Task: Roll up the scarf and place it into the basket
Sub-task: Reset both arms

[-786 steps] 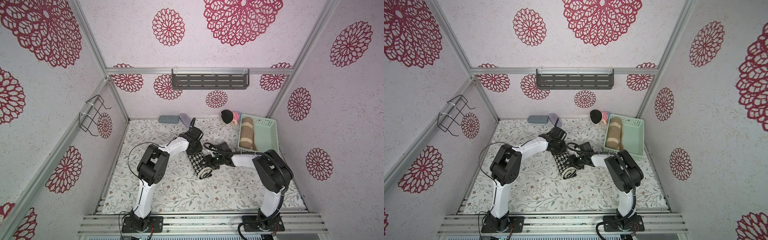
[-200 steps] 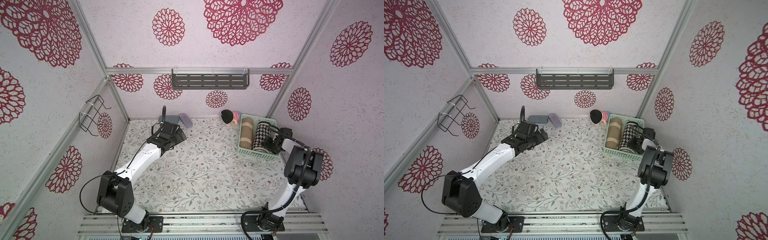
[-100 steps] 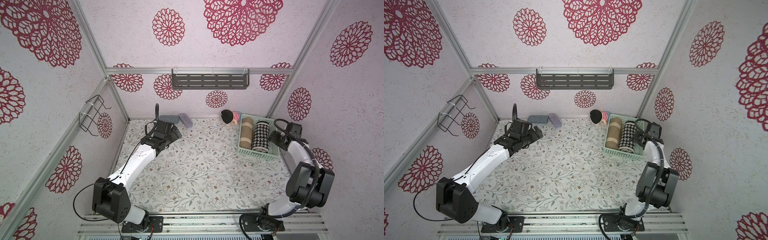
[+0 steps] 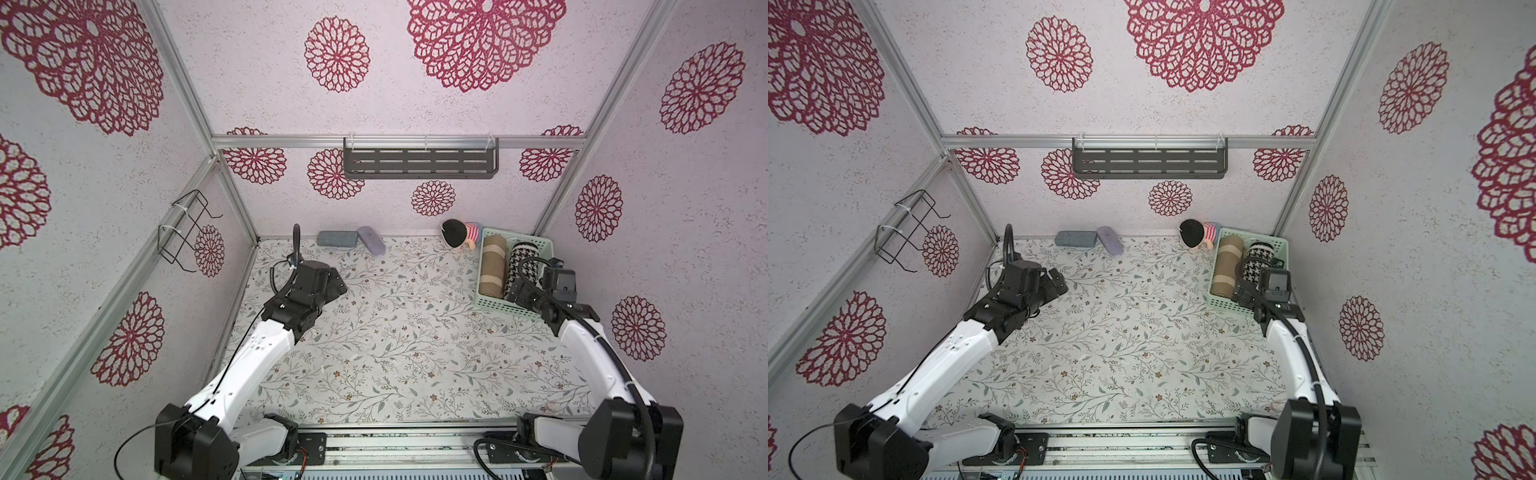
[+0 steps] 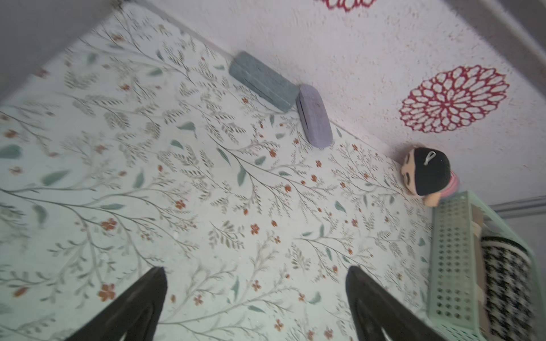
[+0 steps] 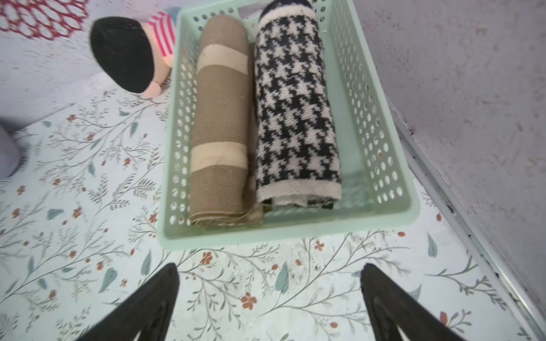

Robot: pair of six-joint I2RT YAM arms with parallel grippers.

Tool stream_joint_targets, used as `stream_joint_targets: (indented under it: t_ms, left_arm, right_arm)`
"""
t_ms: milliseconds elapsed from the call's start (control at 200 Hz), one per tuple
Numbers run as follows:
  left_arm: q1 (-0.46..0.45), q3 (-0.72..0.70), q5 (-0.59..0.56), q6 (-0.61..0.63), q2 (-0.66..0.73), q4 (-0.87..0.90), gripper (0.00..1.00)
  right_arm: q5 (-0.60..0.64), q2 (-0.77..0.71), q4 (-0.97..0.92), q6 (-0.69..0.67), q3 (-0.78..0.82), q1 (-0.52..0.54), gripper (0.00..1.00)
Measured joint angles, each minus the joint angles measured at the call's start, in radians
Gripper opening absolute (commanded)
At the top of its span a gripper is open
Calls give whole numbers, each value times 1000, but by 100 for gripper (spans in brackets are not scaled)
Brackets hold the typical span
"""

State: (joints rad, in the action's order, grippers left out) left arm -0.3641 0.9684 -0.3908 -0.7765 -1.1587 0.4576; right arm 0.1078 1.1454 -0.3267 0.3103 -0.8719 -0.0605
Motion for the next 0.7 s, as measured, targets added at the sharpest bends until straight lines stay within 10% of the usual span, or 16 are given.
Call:
stream_joint_targets:
  t_ms: [390,701]
  left_arm:
    - [23,-574,-367,435,323,-459,97]
    - [305,-808,-153,563,284,-834,97]
  right_arm:
    - [233,-267,393,-53,475,189,99]
    - [285,-72,884,-216,615,208,99]
